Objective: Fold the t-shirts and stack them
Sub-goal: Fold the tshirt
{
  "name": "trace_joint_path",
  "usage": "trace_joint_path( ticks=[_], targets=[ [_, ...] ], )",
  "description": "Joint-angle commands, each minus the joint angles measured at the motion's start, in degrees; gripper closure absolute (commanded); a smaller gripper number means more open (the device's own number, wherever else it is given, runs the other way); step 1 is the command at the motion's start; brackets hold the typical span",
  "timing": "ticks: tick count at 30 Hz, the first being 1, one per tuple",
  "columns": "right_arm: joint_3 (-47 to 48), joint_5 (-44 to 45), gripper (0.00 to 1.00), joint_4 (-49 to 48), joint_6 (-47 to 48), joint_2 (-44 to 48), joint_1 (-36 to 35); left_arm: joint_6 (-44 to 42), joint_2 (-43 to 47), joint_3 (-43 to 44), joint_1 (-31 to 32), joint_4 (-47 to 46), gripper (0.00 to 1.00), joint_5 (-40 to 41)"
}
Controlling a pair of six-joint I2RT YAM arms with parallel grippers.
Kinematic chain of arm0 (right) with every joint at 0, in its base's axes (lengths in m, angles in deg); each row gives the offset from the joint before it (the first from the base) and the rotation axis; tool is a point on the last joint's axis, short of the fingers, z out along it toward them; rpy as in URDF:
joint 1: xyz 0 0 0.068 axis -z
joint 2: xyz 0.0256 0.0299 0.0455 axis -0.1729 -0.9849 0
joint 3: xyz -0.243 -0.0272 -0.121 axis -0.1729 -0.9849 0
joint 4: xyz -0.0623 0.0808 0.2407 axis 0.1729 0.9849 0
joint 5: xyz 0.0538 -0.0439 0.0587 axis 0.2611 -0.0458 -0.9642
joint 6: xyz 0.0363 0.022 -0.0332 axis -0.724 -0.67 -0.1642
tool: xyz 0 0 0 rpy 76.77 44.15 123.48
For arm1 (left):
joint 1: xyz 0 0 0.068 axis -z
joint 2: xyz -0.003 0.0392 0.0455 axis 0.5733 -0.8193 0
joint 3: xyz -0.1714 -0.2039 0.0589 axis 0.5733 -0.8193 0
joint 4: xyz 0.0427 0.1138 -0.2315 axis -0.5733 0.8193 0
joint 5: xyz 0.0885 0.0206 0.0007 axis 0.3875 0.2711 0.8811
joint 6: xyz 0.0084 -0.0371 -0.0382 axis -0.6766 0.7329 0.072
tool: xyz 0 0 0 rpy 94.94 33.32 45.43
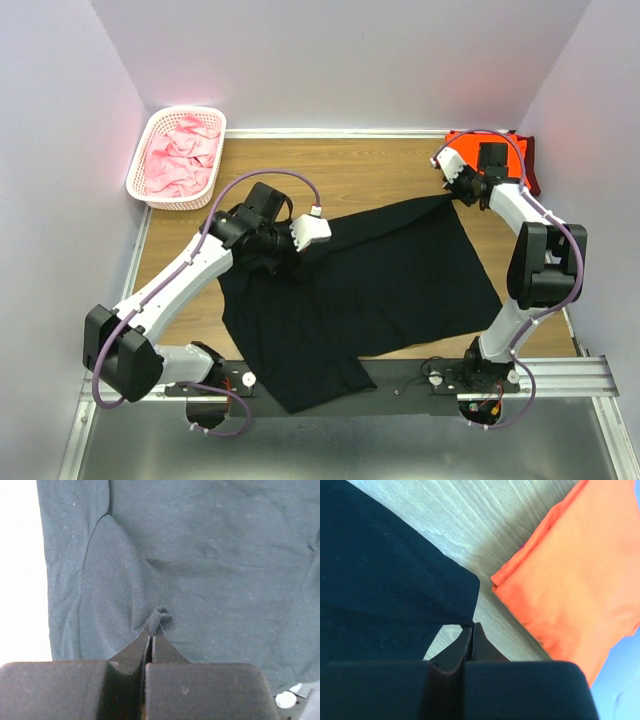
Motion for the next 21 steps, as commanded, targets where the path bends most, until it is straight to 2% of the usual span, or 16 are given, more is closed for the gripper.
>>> trace_joint_path(
  ticks=[1, 21],
  targets=[
    [0.7, 0.1, 1.0, 1.0, 1.5, 0.0, 1.1, -1.0, 2.5, 1.5, 0.1, 3.2, 1.0, -5.1],
    [-5.8, 1.5, 0.99, 1.4, 6.2, 0.1, 1.4, -4.2, 1.4, -3.0, 0.2, 4.1, 1.0, -5.5]
  ],
)
